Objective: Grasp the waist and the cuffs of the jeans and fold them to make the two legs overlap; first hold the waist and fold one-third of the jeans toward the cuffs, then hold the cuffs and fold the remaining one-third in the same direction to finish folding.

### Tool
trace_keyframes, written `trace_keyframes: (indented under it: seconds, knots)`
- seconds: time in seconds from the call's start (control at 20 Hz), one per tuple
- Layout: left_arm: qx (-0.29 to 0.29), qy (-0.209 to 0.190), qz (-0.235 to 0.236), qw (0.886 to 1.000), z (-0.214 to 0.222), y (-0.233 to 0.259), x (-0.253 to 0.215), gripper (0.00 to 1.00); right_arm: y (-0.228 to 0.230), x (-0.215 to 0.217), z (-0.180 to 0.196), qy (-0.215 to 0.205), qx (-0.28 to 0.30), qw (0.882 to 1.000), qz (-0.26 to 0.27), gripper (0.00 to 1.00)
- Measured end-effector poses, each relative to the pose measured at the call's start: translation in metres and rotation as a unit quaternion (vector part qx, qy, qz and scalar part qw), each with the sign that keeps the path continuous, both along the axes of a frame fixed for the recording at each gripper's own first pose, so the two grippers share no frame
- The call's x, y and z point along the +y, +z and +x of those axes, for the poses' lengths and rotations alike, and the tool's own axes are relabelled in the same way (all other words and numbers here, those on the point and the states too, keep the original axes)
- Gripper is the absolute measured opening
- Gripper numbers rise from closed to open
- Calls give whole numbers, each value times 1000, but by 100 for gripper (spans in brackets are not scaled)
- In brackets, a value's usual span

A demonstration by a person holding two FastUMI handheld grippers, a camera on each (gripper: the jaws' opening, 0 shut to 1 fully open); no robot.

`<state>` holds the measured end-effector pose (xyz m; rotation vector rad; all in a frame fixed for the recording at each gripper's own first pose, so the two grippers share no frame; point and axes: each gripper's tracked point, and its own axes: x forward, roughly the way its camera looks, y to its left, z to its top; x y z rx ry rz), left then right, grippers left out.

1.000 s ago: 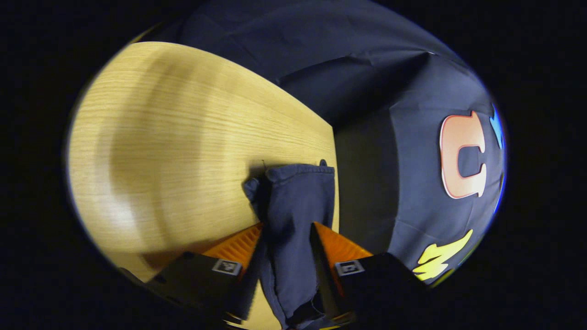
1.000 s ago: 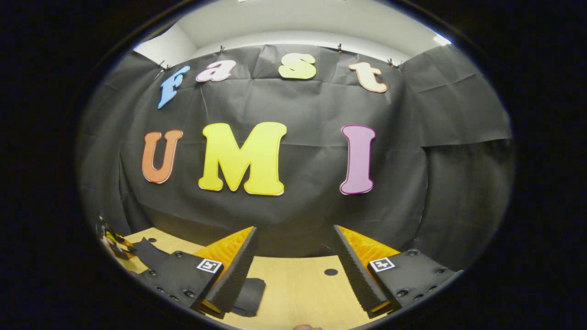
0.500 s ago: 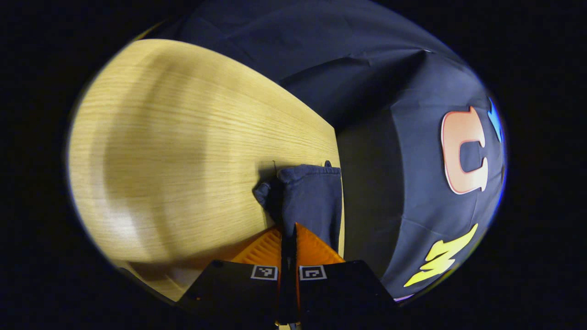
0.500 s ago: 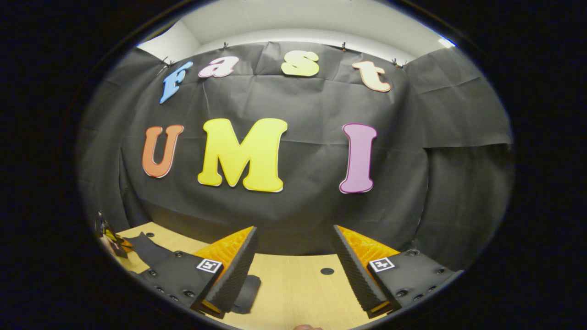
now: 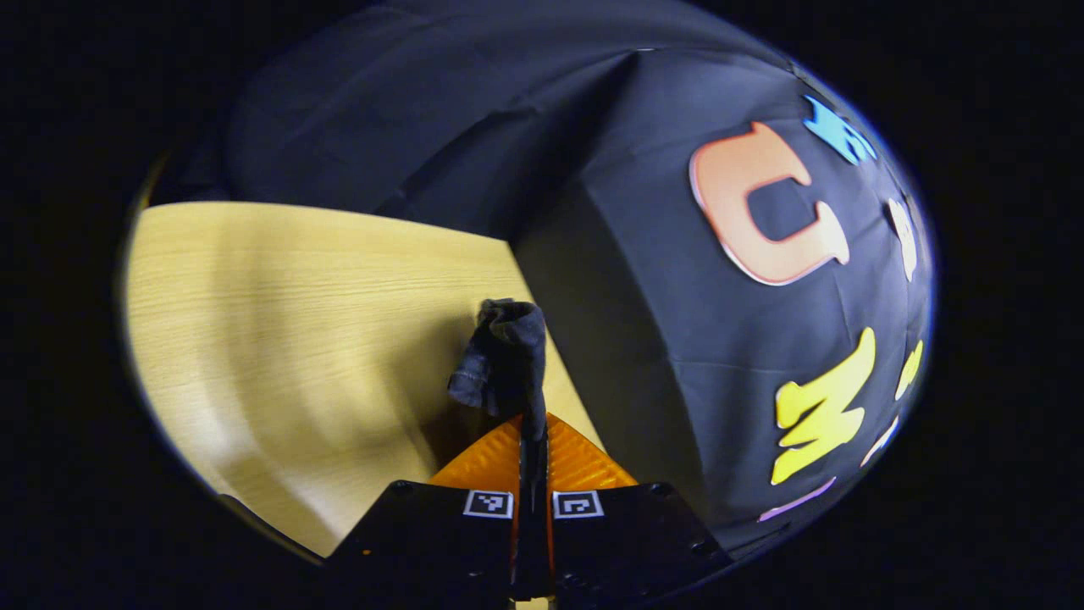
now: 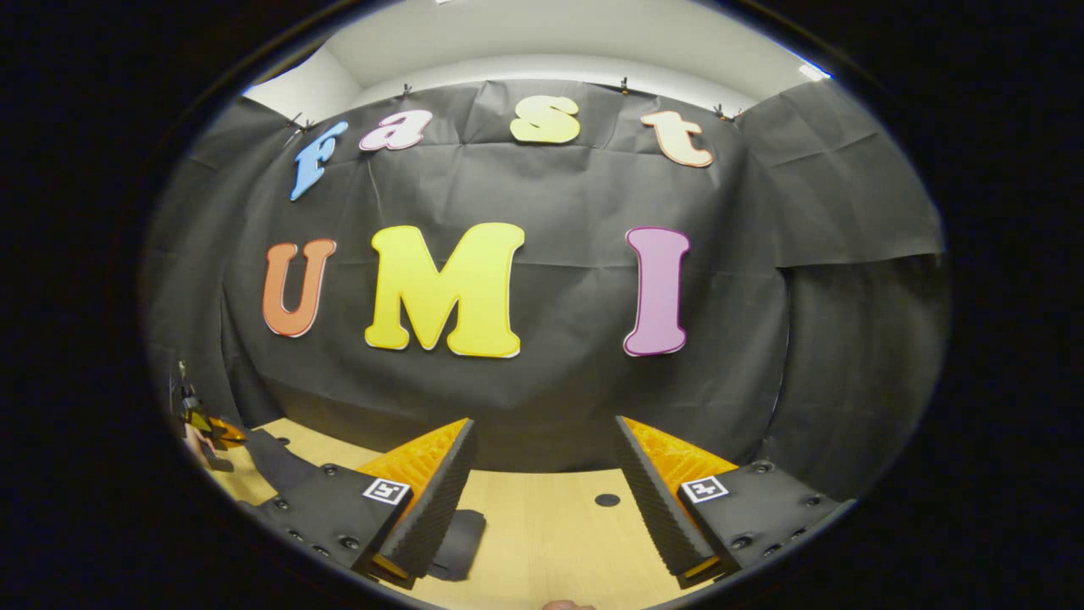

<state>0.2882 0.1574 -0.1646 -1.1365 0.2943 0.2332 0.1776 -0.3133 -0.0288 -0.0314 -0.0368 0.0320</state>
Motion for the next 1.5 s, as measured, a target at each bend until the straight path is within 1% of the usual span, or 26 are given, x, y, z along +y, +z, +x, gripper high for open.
trace_keyframes:
  seconds: [0.1,0.15,0.2,0.25,0.3,0.35,0.4,0.45,0.5,0.6,0.75,0.85,0.9,1.05,1.1,1.15,1.2,1.25,1.3,1.4,1.45,1.5]
  knots:
    - [-17,-24,31,999,3,30,-22,4,-4,-1,1,-1,4,1000,3,100]
    - [-30,-30,41,998,5,43,-31,4,-3,-3,1,-2,3,1000,6,97]
    - [-44,-36,48,997,8,58,-41,3,-3,-4,0,-3,4,1000,8,97]
    - [-55,-45,58,996,10,70,-53,3,-5,-4,0,-3,5,1000,9,100]
    - [-62,-59,74,994,13,81,-68,4,-7,-5,0,-3,7,1000,10,98]
    - [-62,-72,93,991,6,90,-86,4,-9,-8,-2,-3,9,1000,11,97]
    - [-71,-88,105,988,7,100,-104,3,-10,-10,-2,-3,10,1000,12,100]
    - [-81,-102,111,985,8,112,-121,4,-13,-11,0,-5,12,1000,15,100]
    - [-90,-114,115,983,7,121,-138,3,-15,-11,1,-4,15,1000,17,97]
    - [-93,-143,125,977,6,127,-172,4,-16,-15,2,-6,15,1000,16,97]
    - [-92,-185,168,964,6,127,-222,3,-17,-19,7,-13,14,1000,19,97]
    - [-87,-215,200,952,2,120,-257,3,-20,-29,2,-19,16,999,24,97]
    - [-82,-230,217,945,0,112,-273,3,-22,-35,-2,-22,17,999,27,100]
    - [-56,-276,257,925,-9,85,-329,3,-28,-47,-9,-29,23,999,28,100]
    - [-49,-285,270,919,-10,73,-345,3,-29,-50,-10,-31,25,999,25,97]
    - [-38,-295,279,913,-4,51,-360,3,-28,-54,-12,-33,23,999,23,100]
    - [-28,-303,289,908,-6,36,-372,3,-26,-57,-14,-36,21,999,20,100]
    - [-18,-309,302,902,-9,23,-381,3,-25,-62,-17,-39,19,999,20,100]
    - [-7,-315,317,894,-13,8,-389,4,-23,-67,-19,-42,19,999,19,97]
    - [8,-325,346,880,-21,-13,-397,3,-21,-76,-22,-50,15,998,22,100]
    - [12,-325,356,876,-23,-24,-398,3,-21,-81,-22,-54,15,998,25,100]
    - [26,-330,367,869,-27,-37,-400,4,-23,-85,-23,-58,16,998,31,97]
